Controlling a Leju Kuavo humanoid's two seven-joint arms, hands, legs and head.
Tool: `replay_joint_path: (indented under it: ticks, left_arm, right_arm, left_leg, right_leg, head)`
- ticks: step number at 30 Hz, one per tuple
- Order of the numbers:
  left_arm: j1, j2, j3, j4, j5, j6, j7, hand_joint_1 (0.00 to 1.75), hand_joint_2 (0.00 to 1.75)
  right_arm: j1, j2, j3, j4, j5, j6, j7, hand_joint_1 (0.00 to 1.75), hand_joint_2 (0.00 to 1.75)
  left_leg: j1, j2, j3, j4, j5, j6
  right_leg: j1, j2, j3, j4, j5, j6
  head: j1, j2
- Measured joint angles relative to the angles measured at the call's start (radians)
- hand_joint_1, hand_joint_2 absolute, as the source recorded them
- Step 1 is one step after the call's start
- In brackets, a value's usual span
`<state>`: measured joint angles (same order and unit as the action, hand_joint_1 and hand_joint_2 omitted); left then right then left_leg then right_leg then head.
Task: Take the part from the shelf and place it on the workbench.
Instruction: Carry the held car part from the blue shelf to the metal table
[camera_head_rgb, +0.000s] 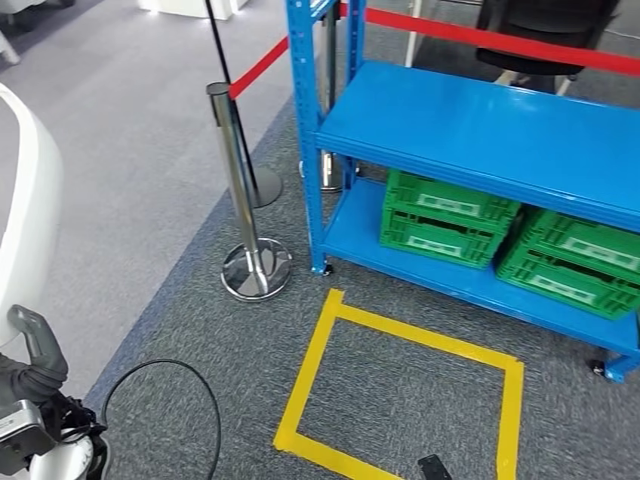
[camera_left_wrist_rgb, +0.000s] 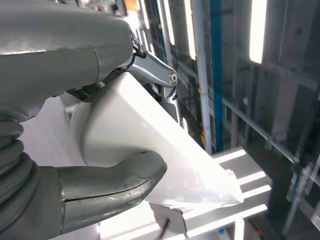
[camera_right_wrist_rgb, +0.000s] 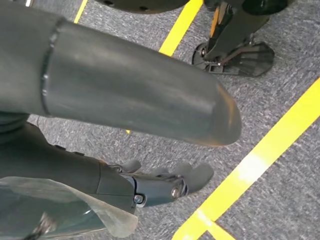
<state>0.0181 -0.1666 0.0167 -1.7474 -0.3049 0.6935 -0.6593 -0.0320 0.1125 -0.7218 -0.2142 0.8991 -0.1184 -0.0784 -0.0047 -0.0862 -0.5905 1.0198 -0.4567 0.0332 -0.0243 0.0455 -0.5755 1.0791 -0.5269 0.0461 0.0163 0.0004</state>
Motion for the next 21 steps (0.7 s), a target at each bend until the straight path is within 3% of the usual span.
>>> replay_joint_path:
  ticks: [1,2,3,4,5,6,7,9,10,12,13,15,16,17,19,21]
  left_arm:
    - [-0.001,0.001,-0.001,0.000,0.001,0.000,0.001,1.75,1.75]
    - [-0.001,0.001,-0.002,0.002,0.002,0.000,0.002,1.75,1.75]
    - [-0.001,0.002,-0.003,0.003,0.003,0.000,0.003,1.75,1.75]
    - [-0.001,0.004,-0.003,0.004,0.003,0.000,0.003,1.75,1.75]
    - [-0.001,0.004,-0.004,0.005,0.003,0.000,0.004,1.75,1.75]
    - [-0.002,0.005,-0.005,0.005,0.003,0.000,0.006,1.75,1.75]
    - [-0.003,0.005,-0.006,0.005,0.004,0.000,0.008,1.75,1.75]
    - [-0.002,0.006,-0.008,0.005,0.007,0.000,0.012,1.75,1.75]
    - [-0.001,0.006,-0.009,0.005,0.008,0.000,0.013,1.75,1.75]
    - [-0.003,0.006,-0.012,0.005,0.009,0.000,0.014,1.75,1.75]
    - [-0.004,0.006,-0.014,0.006,0.009,0.000,0.014,1.75,1.75]
    - [-0.003,0.005,-0.018,0.007,0.009,0.000,0.014,1.75,1.75]
    - [-0.002,0.005,-0.019,0.008,0.009,0.000,0.014,1.75,1.75]
    - [-0.001,0.005,-0.019,0.009,0.009,0.000,0.014,1.75,1.75]
    - [-0.001,0.005,-0.019,0.011,0.009,0.000,0.014,1.75,1.75]
    - [-0.002,0.005,-0.020,0.012,0.009,0.000,0.014,1.75,1.75]
  right_arm:
    - [-0.001,0.000,0.000,0.000,0.000,0.004,0.000,0.00,0.00]
    - [0.000,0.000,0.000,0.000,0.000,0.008,-0.001,0.00,0.00]
    - [-0.001,0.000,0.000,0.000,0.001,0.012,-0.001,0.00,0.00]
    - [-0.001,0.000,0.000,0.000,0.001,0.014,-0.001,0.00,0.00]
    - [-0.001,0.000,0.000,0.001,0.002,0.014,-0.001,0.00,0.00]
    - [-0.002,0.000,0.000,0.001,0.002,0.014,0.000,0.00,0.00]
    - [-0.002,0.001,0.000,0.001,0.003,0.014,0.000,0.00,0.00]
    - [-0.004,0.001,0.000,0.001,0.003,0.013,0.000,0.00,0.00]
    - [-0.004,0.001,0.000,0.001,0.004,0.013,0.000,0.00,0.00]
    - [-0.005,0.001,0.000,0.001,0.005,0.013,0.000,0.00,0.00]
    - [-0.004,0.000,0.000,0.001,0.006,0.013,0.001,0.00,0.00]
    - [-0.001,0.000,0.000,0.001,0.006,0.013,0.002,0.00,0.00]
    - [0.001,0.000,0.000,0.001,0.006,0.013,0.002,0.00,0.00]
    - [0.002,0.000,0.000,0.002,0.006,0.013,0.002,0.00,0.00]
    - [0.002,0.000,0.000,0.002,0.006,0.013,0.002,0.00,0.00]
    - [0.001,0.000,0.000,0.002,0.005,0.013,0.002,0.00,0.00]
  left_leg:
    - [0.000,0.008,-0.020,0.032,-0.016,-0.013]
    - [0.003,0.024,-0.061,0.112,-0.045,-0.029]
    - [0.006,0.051,-0.071,0.132,-0.043,-0.037]
    - [0.003,0.099,-0.069,0.135,-0.045,-0.038]
    - [-0.001,0.129,-0.052,0.106,-0.030,-0.032]
    - [-0.008,0.151,-0.015,0.031,-0.003,-0.023]
    - [-0.014,0.162,-0.007,0.011,-0.004,-0.018]
    - [-0.015,0.144,-0.007,0.002,-0.003,-0.010]
    - [-0.012,0.132,-0.004,-0.005,0.001,-0.005]
    - [-0.006,0.109,0.003,-0.020,0.009,0.006]
    - [-0.005,0.098,0.004,-0.022,0.010,0.009]
    - [-0.005,0.073,0.003,-0.021,0.010,0.012]
    - [-0.005,0.059,0.003,-0.020,0.010,0.013]
    - [-0.005,0.045,0.003,-0.018,0.009,0.012]
    - [-0.002,0.018,0.003,-0.010,0.006,0.007]
    - [-0.001,-0.005,-0.006,0.006,0.001,-0.005]
  right_leg:
    - [-0.002,0.000,0.017,-0.033,0.007,-0.010]
    - [-0.002,-0.017,0.031,-0.057,0.008,-0.020]
    - [0.000,-0.059,0.037,-0.060,0.007,-0.029]
    - [0.000,-0.096,0.042,-0.063,0.005,-0.034]
    - [0.004,-0.124,0.045,-0.062,0.000,-0.032]
    - [0.007,-0.139,0.048,-0.063,-0.003,-0.027]
    - [0.009,-0.150,0.049,-0.064,-0.004,-0.023]
    - [0.011,-0.171,0.054,-0.069,-0.008,-0.012]
    - [0.010,-0.163,0.055,-0.066,-0.014,-0.008]
    - [0.007,-0.112,0.032,-0.013,-0.053,-0.001]
    - [0.006,-0.079,0.004,0.045,-0.082,-0.001]
    - [0.006,-0.051,-0.063,0.171,-0.127,0.001]
    - [0.006,-0.047,-0.083,0.199,-0.125,0.002]
    - [0.005,-0.046,-0.084,0.189,-0.102,0.003]
    - [0.000,-0.025,-0.042,0.076,-0.026,0.006]
    - [-0.006,0.018,0.005,-0.026,0.009,0.005]
  head:
    - [-0.005,0.000]
    - [-0.010,0.000]
    - [-0.015,0.000]
    - [-0.020,0.000]
    - [-0.020,0.000]
    - [-0.020,0.000]
    - [-0.019,0.000]
    - [-0.018,0.000]
    - [-0.017,0.000]
    - [-0.014,0.000]
    - [-0.013,0.000]
    - [-0.012,0.000]
    - [-0.012,0.000]
    - [-0.012,0.000]
    - [-0.012,0.000]
    - [-0.012,0.000]
